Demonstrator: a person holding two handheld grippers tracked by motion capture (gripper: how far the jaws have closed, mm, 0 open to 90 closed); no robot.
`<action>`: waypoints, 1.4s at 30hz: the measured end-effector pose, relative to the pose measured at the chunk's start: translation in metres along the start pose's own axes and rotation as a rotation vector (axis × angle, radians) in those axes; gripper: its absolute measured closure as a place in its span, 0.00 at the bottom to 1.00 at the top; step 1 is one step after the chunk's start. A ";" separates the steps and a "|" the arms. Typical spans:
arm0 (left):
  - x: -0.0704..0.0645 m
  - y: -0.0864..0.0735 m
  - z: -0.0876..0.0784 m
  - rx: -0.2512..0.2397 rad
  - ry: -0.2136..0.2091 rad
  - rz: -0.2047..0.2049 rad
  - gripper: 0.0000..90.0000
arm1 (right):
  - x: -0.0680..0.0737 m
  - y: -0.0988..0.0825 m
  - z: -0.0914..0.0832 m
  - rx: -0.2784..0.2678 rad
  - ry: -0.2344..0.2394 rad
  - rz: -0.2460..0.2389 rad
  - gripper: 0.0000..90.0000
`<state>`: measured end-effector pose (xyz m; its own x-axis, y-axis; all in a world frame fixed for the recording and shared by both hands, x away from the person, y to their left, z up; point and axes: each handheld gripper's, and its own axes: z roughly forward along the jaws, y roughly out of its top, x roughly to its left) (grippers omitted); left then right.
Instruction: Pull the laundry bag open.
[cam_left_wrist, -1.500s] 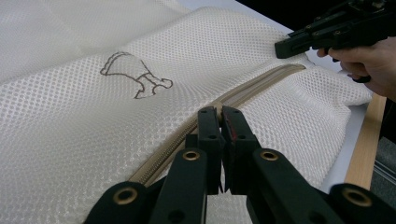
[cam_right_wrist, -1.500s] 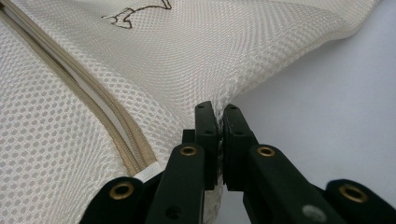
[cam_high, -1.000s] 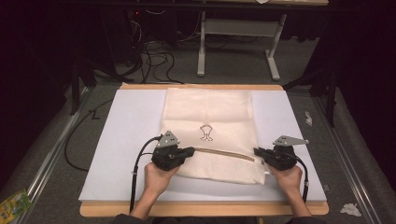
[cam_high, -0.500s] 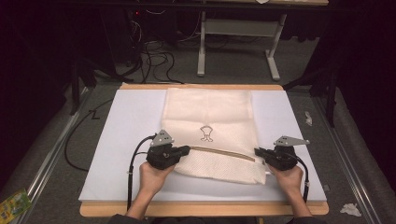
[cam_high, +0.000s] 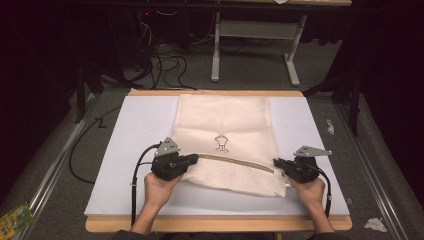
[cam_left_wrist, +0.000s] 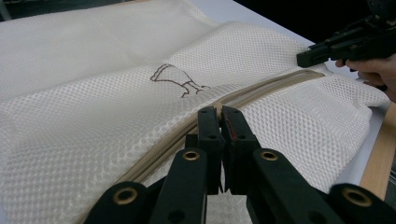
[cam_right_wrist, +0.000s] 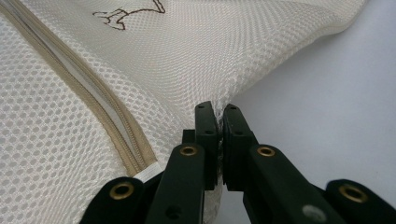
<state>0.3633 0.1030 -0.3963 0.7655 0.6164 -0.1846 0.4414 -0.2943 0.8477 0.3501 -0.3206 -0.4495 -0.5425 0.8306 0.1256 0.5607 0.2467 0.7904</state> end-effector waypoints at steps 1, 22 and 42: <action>0.000 0.000 0.000 0.000 0.000 0.000 0.97 | 0.000 0.000 0.000 0.000 0.000 0.000 0.98; 0.009 -0.003 -0.016 -0.017 0.032 -0.012 0.97 | -0.001 -0.001 -0.001 -0.003 -0.005 0.004 0.98; 0.021 -0.008 -0.032 -0.046 0.060 -0.040 0.97 | -0.003 -0.001 -0.002 -0.004 -0.016 0.004 0.98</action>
<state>0.3609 0.1416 -0.3905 0.7177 0.6700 -0.1899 0.4479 -0.2353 0.8626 0.3496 -0.3245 -0.4498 -0.5301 0.8395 0.1196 0.5606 0.2411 0.7922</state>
